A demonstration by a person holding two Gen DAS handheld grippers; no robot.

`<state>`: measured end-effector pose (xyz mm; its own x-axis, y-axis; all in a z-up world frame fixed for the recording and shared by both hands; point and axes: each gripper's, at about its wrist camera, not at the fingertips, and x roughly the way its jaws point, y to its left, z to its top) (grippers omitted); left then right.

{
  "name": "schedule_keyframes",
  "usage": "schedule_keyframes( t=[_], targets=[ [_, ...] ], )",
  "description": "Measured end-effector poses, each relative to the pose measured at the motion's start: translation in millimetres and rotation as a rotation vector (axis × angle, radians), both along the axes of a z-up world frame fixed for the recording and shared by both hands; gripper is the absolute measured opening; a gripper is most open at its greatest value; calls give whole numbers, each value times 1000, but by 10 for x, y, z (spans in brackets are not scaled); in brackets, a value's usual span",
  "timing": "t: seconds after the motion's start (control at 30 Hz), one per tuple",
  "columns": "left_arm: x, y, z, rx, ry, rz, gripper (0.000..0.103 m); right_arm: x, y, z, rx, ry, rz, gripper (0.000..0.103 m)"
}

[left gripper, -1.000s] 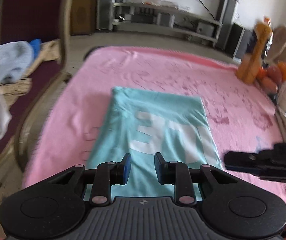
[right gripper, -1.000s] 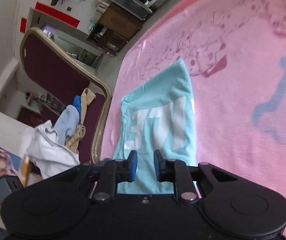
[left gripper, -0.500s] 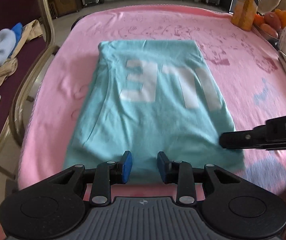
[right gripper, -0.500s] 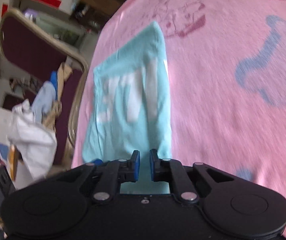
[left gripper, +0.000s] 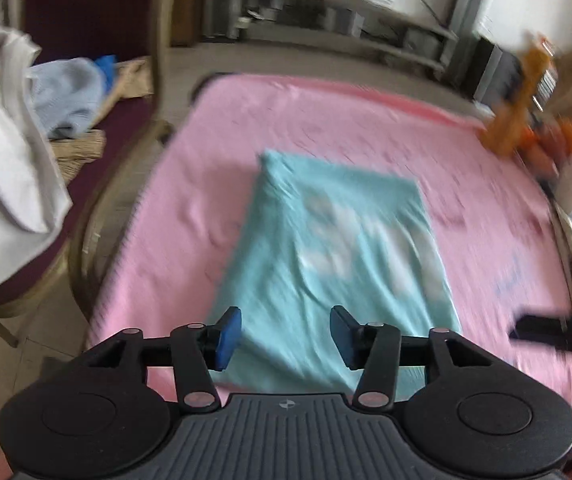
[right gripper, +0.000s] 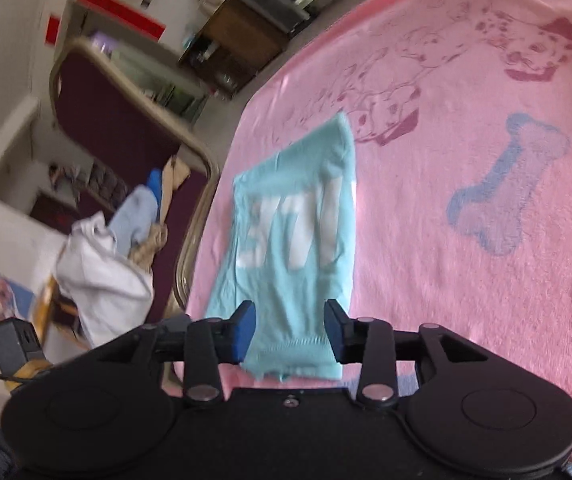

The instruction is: Fold clothes

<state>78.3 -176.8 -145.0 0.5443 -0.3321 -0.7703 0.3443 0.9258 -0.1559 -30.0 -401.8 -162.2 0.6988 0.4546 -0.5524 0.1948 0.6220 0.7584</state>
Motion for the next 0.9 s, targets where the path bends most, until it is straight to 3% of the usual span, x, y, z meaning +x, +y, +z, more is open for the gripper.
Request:
schedule_keyframes(
  t=[0.13, 0.23, 0.5, 0.63, 0.9],
  targets=[
    [379, 84, -31, -63, 78, 36, 51, 104, -61, -77, 41, 16, -54, 37],
    [664, 146, -54, -111, 137, 63, 65, 189, -129, -60, 64, 7, -82, 40],
    [1093, 138, -354, -184, 316, 62, 67, 616, -273, -208, 126, 50, -111, 41],
    [1174, 44, -458, -173, 347, 41, 70, 811, -312, -375, 162, 77, -141, 41],
    [1261, -43, -568, -147, 361, 18, 69, 910, -357, -558, 141, 109, -162, 38]
  ],
)
